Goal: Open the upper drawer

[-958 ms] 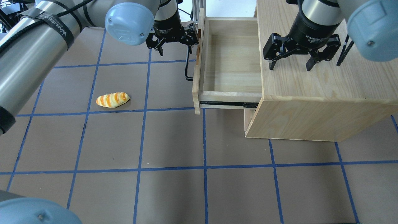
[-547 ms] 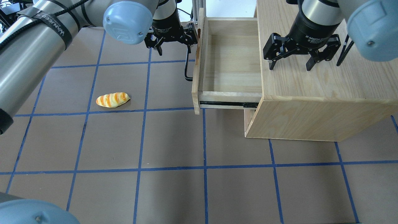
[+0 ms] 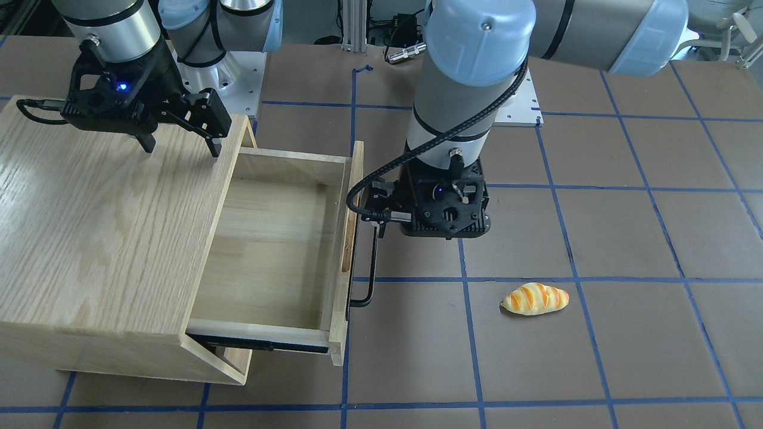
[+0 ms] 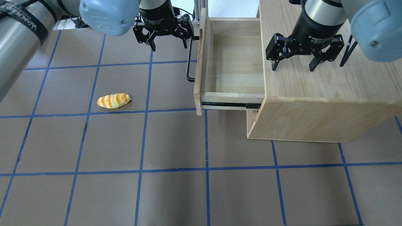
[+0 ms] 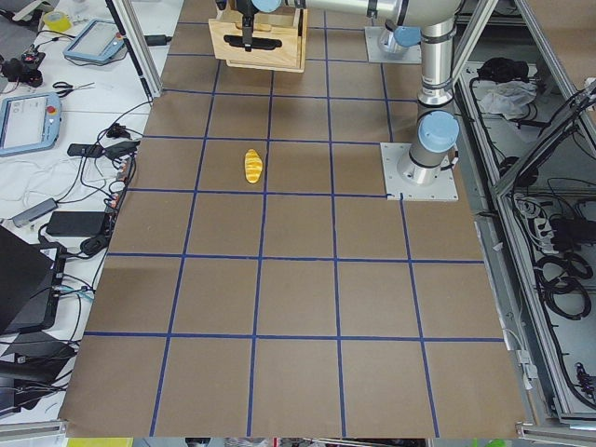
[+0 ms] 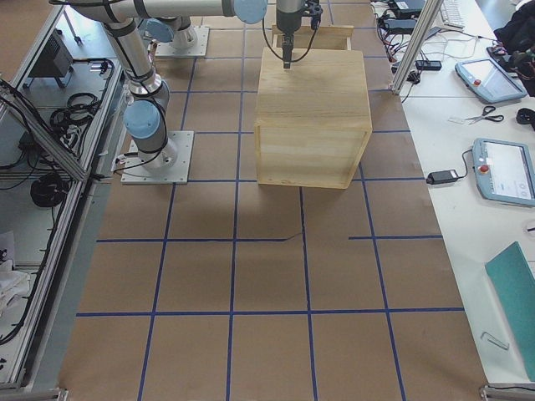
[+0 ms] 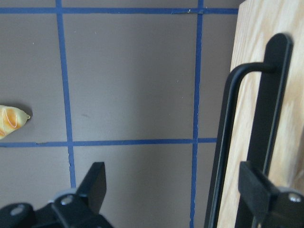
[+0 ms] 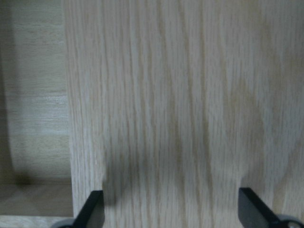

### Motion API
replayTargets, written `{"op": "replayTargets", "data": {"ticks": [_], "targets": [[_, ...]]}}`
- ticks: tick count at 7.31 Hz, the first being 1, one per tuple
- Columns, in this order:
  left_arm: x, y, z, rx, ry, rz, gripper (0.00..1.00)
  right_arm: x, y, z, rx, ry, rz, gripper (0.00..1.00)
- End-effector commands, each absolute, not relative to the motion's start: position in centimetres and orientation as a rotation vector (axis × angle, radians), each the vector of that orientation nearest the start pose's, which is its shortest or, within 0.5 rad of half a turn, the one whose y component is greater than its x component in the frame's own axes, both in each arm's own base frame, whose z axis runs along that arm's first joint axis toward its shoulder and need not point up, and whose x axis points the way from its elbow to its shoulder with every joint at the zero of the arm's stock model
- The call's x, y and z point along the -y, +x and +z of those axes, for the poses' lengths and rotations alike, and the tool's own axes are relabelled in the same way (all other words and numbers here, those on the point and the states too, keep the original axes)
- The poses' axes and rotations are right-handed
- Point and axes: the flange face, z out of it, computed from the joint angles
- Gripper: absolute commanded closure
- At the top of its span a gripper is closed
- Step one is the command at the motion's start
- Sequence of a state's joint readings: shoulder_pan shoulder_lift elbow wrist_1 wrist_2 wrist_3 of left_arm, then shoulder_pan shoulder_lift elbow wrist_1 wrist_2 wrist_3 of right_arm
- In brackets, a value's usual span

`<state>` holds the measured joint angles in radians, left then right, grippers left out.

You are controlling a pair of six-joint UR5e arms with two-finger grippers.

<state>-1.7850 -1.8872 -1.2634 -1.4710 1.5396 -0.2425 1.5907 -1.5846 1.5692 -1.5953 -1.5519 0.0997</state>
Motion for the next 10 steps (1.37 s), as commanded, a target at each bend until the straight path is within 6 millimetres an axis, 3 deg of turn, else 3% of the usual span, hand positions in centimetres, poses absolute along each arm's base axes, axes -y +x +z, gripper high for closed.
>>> {"op": "replayTargets", "data": {"ticks": [1, 2, 3, 5, 6, 7, 8, 10], "targets": [[58.9, -20.8, 50.2, -3.180, -0.039, -0.156, 0.00, 48.7, 14.5, 49.8, -3.118, 0.124, -0.060, 0.00], [58.9, -17.1, 51.1, -3.176, -0.106, -0.165, 0.00, 48.7, 14.5, 49.8, -3.118, 0.124, -0.060, 0.00], [59.1, -14.7, 51.1, -3.171, -0.136, -0.165, 0.00, 48.7, 14.5, 49.8, -3.118, 0.124, -0.060, 0.00], [58.8, -11.1, 49.9, -3.162, -0.081, -0.117, 0.00, 48.7, 14.5, 49.8, -3.118, 0.124, -0.060, 0.00], [58.0, -9.9, 49.6, -3.138, 0.050, -0.116, 0.00, 48.7, 14.5, 49.8, -3.116, 0.124, -0.060, 0.00], [56.8, -9.1, 50.3, -3.119, 0.057, -0.127, 0.00, 48.7, 14.5, 49.8, -3.118, 0.124, -0.060, 0.00], [55.7, -9.2, 50.9, -3.113, 0.059, -0.121, 0.00, 48.7, 14.5, 49.8, -3.118, 0.124, -0.060, 0.00], [53.6, -9.1, 49.6, -3.119, 0.052, -0.095, 0.00, 48.7, 14.5, 49.8, -3.118, 0.124, -0.060, 0.00]]}}
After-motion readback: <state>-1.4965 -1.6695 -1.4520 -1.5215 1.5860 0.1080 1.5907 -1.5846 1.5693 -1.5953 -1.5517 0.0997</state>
